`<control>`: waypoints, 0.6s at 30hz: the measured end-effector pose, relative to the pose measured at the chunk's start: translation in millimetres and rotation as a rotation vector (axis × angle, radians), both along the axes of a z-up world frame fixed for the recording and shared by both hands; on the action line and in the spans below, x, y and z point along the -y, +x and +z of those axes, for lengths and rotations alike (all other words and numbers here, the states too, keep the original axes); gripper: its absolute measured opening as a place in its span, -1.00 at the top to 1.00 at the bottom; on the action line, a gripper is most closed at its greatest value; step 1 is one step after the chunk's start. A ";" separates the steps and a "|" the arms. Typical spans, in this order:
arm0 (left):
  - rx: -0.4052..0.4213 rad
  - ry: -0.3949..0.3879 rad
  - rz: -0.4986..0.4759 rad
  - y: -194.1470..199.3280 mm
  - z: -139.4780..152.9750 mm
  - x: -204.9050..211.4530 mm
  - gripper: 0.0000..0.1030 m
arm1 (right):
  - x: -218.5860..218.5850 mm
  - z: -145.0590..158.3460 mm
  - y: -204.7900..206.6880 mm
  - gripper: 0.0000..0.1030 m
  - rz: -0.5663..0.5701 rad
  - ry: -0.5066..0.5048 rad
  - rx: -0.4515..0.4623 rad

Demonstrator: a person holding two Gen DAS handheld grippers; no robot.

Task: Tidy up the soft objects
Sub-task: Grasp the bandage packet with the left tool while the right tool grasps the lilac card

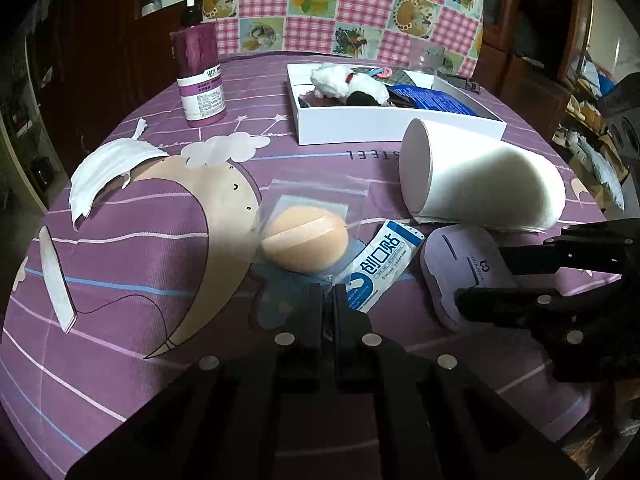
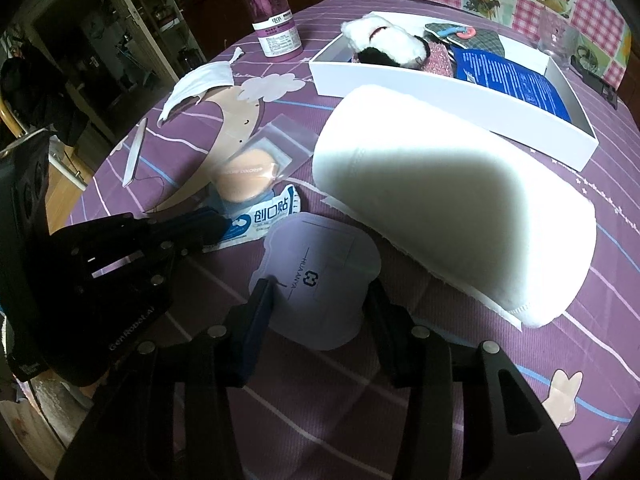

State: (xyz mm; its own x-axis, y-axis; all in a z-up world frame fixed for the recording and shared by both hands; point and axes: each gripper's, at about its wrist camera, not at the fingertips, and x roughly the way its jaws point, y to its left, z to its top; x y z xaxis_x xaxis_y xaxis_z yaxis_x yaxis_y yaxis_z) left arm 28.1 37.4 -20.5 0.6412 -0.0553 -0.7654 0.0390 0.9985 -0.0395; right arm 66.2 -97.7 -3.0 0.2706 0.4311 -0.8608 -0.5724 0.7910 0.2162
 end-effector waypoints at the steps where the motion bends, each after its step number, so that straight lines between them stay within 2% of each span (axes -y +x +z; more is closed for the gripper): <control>1: 0.000 -0.001 0.000 0.0 0.0 0.0 0.95 | 0.0 0.0 -0.1 0.06 0.000 0.000 0.000; 8: 0.001 -0.028 0.004 -0.2 0.3 -2.3 1.00 | 1.7 0.7 -2.0 0.13 0.005 0.010 -0.001; 10: 0.003 -0.029 0.004 -0.4 0.3 -2.5 1.00 | 2.7 2.3 -2.8 0.19 0.005 0.013 0.003; 15: 0.051 -0.036 0.001 -7.0 9.1 -0.5 1.00 | 8.6 10.9 -3.4 0.50 0.005 0.047 0.009; 18: 0.086 -0.045 0.009 -12.8 18.7 -0.7 1.00 | 13.4 14.7 -2.3 0.54 0.001 0.080 -0.004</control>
